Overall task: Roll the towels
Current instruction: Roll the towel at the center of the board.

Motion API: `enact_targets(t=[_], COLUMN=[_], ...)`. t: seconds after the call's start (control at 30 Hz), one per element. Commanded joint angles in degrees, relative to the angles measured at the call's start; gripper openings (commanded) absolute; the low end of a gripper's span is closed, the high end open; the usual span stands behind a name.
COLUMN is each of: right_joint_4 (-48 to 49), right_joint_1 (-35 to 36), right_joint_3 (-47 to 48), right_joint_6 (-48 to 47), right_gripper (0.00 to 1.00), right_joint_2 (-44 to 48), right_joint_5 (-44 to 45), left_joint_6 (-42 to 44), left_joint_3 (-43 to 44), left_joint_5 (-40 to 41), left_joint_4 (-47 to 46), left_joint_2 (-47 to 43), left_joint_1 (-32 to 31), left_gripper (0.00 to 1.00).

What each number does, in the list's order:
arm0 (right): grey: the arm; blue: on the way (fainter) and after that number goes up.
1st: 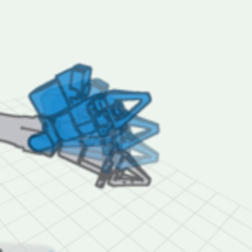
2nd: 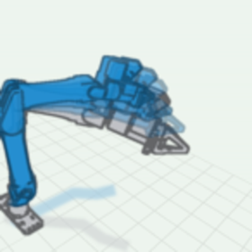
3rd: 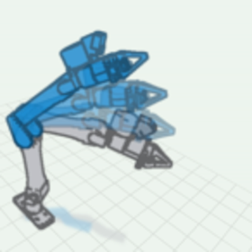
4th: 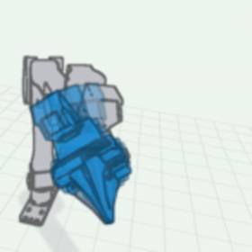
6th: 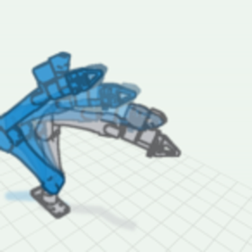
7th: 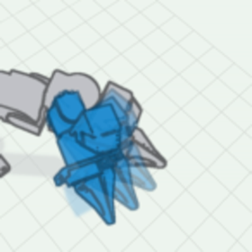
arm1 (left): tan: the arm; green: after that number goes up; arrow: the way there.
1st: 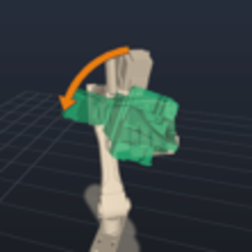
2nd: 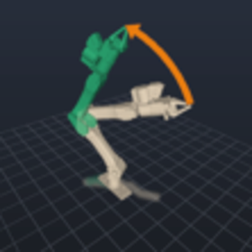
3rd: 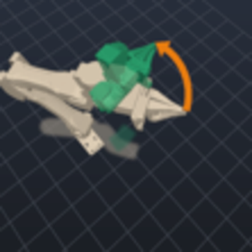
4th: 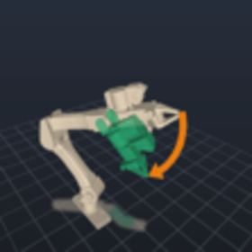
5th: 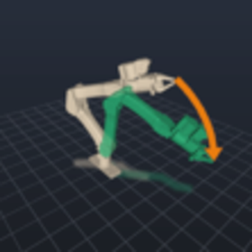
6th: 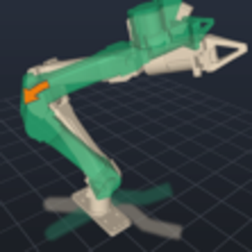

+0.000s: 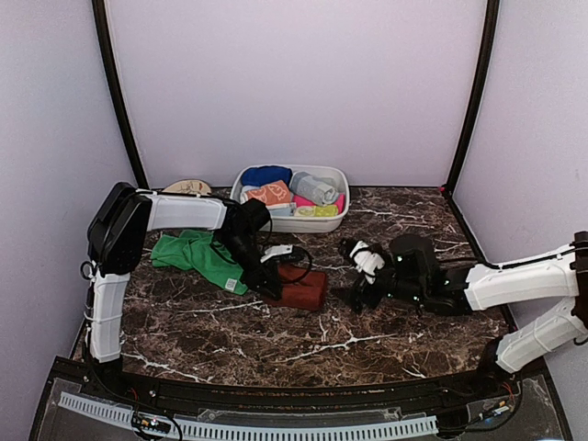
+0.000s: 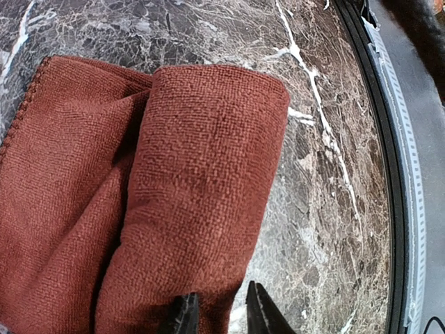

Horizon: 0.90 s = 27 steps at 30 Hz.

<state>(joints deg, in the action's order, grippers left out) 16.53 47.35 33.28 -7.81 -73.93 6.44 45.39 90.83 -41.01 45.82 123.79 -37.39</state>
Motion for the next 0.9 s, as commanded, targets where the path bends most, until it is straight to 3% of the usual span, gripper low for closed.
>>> enact_targets(t=[0.0, 0.17, 0.43, 0.67, 0.87], right_joint_4=[2.1, 4.5, 9.9, 8.2, 5.4], right_joint_1=[12.0, 19.5, 19.8, 15.7, 12.7], right_joint_3=[-0.2, 3.6, 11.9, 16.7, 16.7], right_joint_6=[-16.1, -25.4, -33.8, -29.2, -22.2], right_gripper=[1.0, 0.97, 0.82, 0.62, 0.52], right_joint_2=[-4.5, -13.3, -27.4, -35.3, -37.2], right_joint_5=[0.9, 5.2, 7.9, 5.9, 3.4], left_joint_6=[-1.3, -1.5, -1.5, -1.0, -0.8], left_joint_3=[1.0, 3.0, 3.2, 3.5, 1.5], left_joint_5=[2.9, 2.4, 2.9, 2.2, 1.3], left_joint_4=[3.9, 5.4, 6.0, 7.0, 5.8], left_joint_2=[3.9, 5.2, 5.7, 5.5, 3.8], left_joint_1=[0.1, 0.4, 1.0, 1.8, 3.6], left_gripper=[0.26, 0.27, 0.27, 0.29, 0.31])
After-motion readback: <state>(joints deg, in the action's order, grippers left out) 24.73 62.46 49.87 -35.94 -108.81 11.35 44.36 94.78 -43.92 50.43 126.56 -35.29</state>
